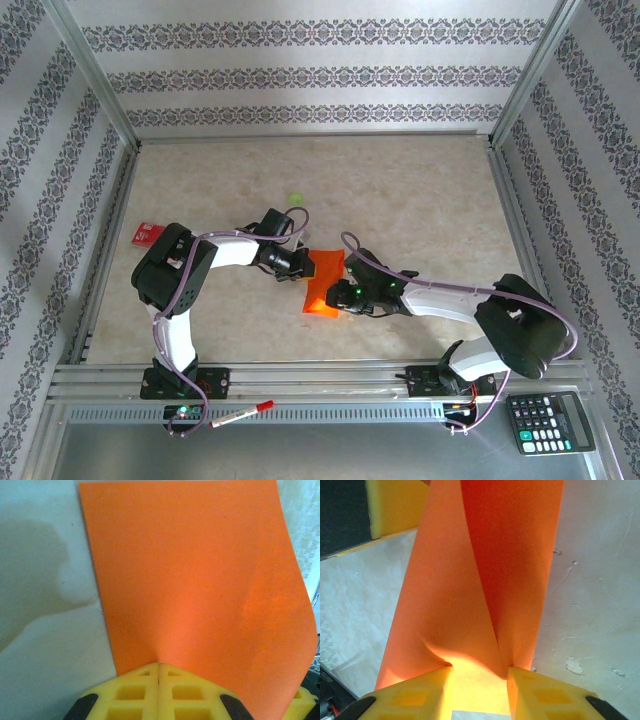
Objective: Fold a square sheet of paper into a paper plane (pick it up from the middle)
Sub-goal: Fold the triangle a second time at the center of the table.
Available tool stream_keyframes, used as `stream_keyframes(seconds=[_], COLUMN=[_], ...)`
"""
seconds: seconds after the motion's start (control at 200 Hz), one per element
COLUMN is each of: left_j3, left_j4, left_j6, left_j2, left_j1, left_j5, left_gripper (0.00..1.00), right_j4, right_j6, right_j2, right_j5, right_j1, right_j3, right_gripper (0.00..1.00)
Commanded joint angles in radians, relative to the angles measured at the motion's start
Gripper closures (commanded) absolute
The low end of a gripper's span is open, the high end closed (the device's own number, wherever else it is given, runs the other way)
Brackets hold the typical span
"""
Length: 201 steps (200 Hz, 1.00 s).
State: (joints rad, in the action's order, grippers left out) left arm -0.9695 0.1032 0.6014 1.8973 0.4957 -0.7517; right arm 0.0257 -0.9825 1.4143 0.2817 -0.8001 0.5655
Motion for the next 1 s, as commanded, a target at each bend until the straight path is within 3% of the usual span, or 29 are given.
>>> stream_keyframes(seconds=[0.0,0.58,0.999], left_j3=[0.013,0.005,0.002], left_j4=[0.107,0.12,0.129], left_j6=[-0.033,-0.035,-0.036], left_j2=[0.045,0.041,0.032], left_j1=[0.003,0.004,0.003], left_j5=[0.066,0.069,0.074], left_gripper=[1.0,1.0,1.0], right_j4=[-0.023,-0.085,-0.208], right_j6=[-0.011,0.005,-0.026], right_j2=[-0.029,-0.101,-0.12], right_j5=[0.013,0.062,0.138], right_j1=[0.012,0.055,0.099], right_j3=[-0.016,-0.045,-0.093], right_gripper=[0.65,0.52,0.51])
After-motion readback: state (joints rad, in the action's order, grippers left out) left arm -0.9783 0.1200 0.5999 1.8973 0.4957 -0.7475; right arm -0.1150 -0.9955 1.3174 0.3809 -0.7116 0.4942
